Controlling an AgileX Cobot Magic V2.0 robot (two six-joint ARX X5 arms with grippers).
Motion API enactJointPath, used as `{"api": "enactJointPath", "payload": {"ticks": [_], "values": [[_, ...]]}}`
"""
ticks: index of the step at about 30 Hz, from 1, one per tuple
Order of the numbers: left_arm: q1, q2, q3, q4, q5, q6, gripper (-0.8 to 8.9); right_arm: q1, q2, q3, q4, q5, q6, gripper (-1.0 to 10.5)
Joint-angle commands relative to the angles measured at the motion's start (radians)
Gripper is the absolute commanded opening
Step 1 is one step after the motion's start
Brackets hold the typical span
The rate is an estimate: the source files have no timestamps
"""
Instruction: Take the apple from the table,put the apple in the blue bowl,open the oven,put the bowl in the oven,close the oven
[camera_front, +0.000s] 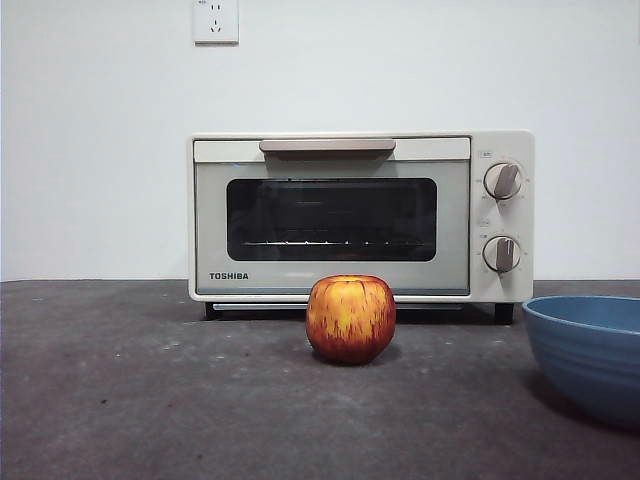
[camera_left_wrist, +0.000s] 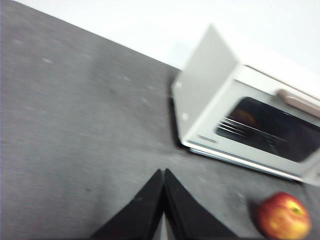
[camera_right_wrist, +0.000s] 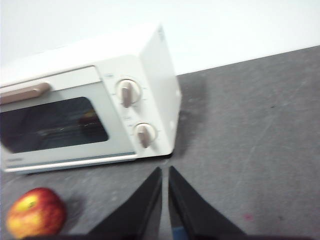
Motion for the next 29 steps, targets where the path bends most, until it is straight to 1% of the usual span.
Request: {"api": "enactJointPath", "payload": {"ticks": [1,4,6,8,12,16,18,19,22,24,27,28,29], "values": [[-0.002,0.089,0.083,-0.021,0.064,0.023,0.07,0.0,0.073,0.074,-0.041,-0.049,0.011,0.0],[-0.024,0.179,0.176,-0.063,0.109,0.071,0.07,0.003,0.172,0.164,-0.09,-0.131,-0.018,0.0],[-0.052,0.232,0.238,-0.1,0.119,0.095,0.07,0.011,0.244,0.232,-0.127,-0.179,-0.048,0.0],[-0.09,0.281,0.297,-0.146,0.129,0.132,0.07,0.023,0.315,0.303,-0.168,-0.214,-0.09,0.0],[-0.187,0.356,0.385,-0.233,0.132,0.172,0.07,0.064,0.441,0.441,-0.275,-0.253,-0.172,0.0],[-0.31,0.405,0.437,-0.293,0.13,0.198,0.07,0.134,0.553,0.57,-0.422,-0.257,-0.261,0.0],[-0.359,0.418,0.446,-0.303,0.126,0.202,0.07,0.174,0.59,0.61,-0.478,-0.257,-0.29,0.0],[-0.384,0.423,0.45,-0.307,0.105,0.202,0.07,0.201,0.608,0.625,-0.499,-0.256,-0.304,0.0],[-0.43,0.432,0.453,-0.309,0.039,0.203,0.07,0.267,0.63,0.634,-0.51,-0.252,-0.306,0.0],[-0.447,0.436,0.453,-0.309,0.026,0.203,0.07,0.299,0.638,0.634,-0.512,-0.243,-0.306,0.0],[-0.456,0.436,0.453,-0.307,0.026,0.206,0.07,0.342,0.641,0.633,-0.505,-0.208,-0.306,0.1],[-0.456,0.436,0.453,-0.307,0.026,0.206,0.07,0.347,0.64,0.634,-0.498,-0.208,-0.305,0.2],[-0.456,0.436,0.453,-0.307,0.026,0.206,0.07,0.348,0.639,0.634,-0.494,-0.208,-0.304,0.9]]}}
